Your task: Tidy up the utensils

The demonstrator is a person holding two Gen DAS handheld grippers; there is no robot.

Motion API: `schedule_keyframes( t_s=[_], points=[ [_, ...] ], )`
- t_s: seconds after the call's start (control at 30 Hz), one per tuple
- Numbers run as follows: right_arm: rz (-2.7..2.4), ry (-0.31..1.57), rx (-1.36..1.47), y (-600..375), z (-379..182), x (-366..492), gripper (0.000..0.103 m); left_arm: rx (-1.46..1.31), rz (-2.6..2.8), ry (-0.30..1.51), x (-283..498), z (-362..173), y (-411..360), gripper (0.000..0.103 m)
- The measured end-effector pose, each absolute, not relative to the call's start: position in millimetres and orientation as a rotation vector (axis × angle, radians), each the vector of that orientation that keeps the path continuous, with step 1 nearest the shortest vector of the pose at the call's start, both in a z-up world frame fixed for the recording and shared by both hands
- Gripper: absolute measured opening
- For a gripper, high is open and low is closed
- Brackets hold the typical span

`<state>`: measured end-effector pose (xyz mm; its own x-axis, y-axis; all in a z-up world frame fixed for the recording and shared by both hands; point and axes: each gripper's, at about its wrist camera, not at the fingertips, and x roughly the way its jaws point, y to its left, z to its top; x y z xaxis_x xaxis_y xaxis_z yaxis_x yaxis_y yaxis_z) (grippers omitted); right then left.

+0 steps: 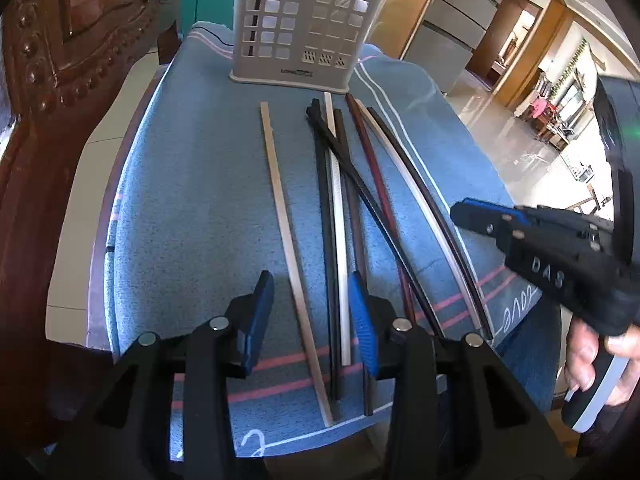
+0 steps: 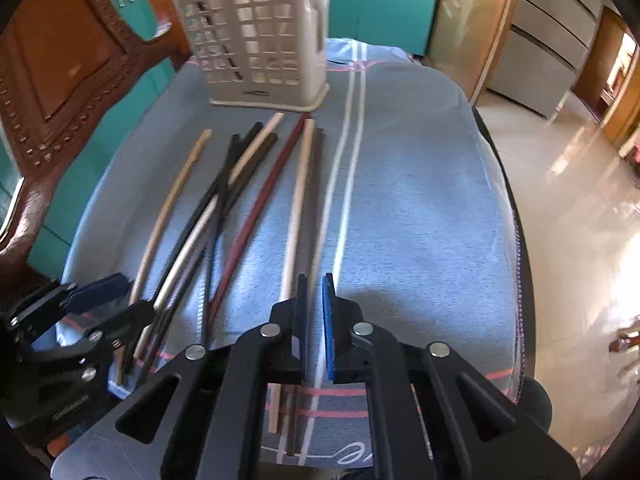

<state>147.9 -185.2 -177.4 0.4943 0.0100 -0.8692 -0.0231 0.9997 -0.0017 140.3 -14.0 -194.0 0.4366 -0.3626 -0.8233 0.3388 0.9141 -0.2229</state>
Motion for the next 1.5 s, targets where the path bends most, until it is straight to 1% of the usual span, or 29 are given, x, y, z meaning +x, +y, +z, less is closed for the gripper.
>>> schedule_keyframes(
  t_s=[0.13,0.2,0.43,0.47,0.67,0.73,0.93,1.07,1.1,1.13,1.17,1.2,1.23,1.37,1.4,1.43,1.5],
  points=[
    [-0.038,1.088,0.047,-194,-183,153,0.008,-0.024,-0.465,1.036,138,-193,-10,0.041],
    [-0.058,1.093,0.037,-192,-185,154,0.008,-0.016,-0.474,1.034,136,-192,-9,0.047],
    [-0.083,1.116,0.030,-176,-191,151,0.010,0.005,-0.513,1.034,134,-192,-7,0.047],
    [-0.082,1.121,0.027,-174,-193,152,0.010,0.009,-0.523,1.034,134,-192,-7,0.048],
    [-0.082,1.126,0.009,-165,-195,150,0.015,0.026,-0.537,1.031,136,-193,-5,0.049],
    [-0.079,1.127,0.007,-164,-195,147,0.020,0.018,-0.530,1.033,138,-193,-3,0.049],
    [-0.077,1.126,0.011,-165,-196,143,0.024,0.011,-0.520,1.035,139,-193,1,0.049],
    [-0.076,1.092,0.016,-171,-193,142,0.025,0.013,-0.512,1.035,137,-193,-2,0.052],
    [-0.073,1.083,0.015,-171,-192,143,0.026,0.013,-0.511,1.033,136,-193,-2,0.052],
    [-0.062,1.078,0.015,-172,-190,144,0.031,0.014,-0.509,1.031,136,-193,-2,0.052],
    [-0.045,1.074,0.018,-171,-188,145,0.034,0.013,-0.505,1.029,136,-192,-2,0.052],
    [-0.022,1.069,0.023,-170,-186,148,0.039,0.010,-0.500,1.029,136,-191,-1,0.052],
    [-0.010,1.069,0.025,-169,-186,151,0.042,0.006,-0.500,1.030,136,-190,0,0.052],
    [-0.006,1.092,0.002,-165,-194,164,0.042,0.012,-0.491,1.022,139,-187,0,0.052],
    [0.003,1.099,0.011,-164,-197,166,0.035,0.014,-0.488,1.020,139,-186,0,0.052],
    [0.009,1.100,0.022,-165,-199,167,0.021,0.016,-0.484,1.019,140,-185,-1,0.052],
    [0.000,1.093,0.020,-164,-201,171,0.013,0.021,-0.478,1.020,142,-185,-2,0.052]
  ],
)
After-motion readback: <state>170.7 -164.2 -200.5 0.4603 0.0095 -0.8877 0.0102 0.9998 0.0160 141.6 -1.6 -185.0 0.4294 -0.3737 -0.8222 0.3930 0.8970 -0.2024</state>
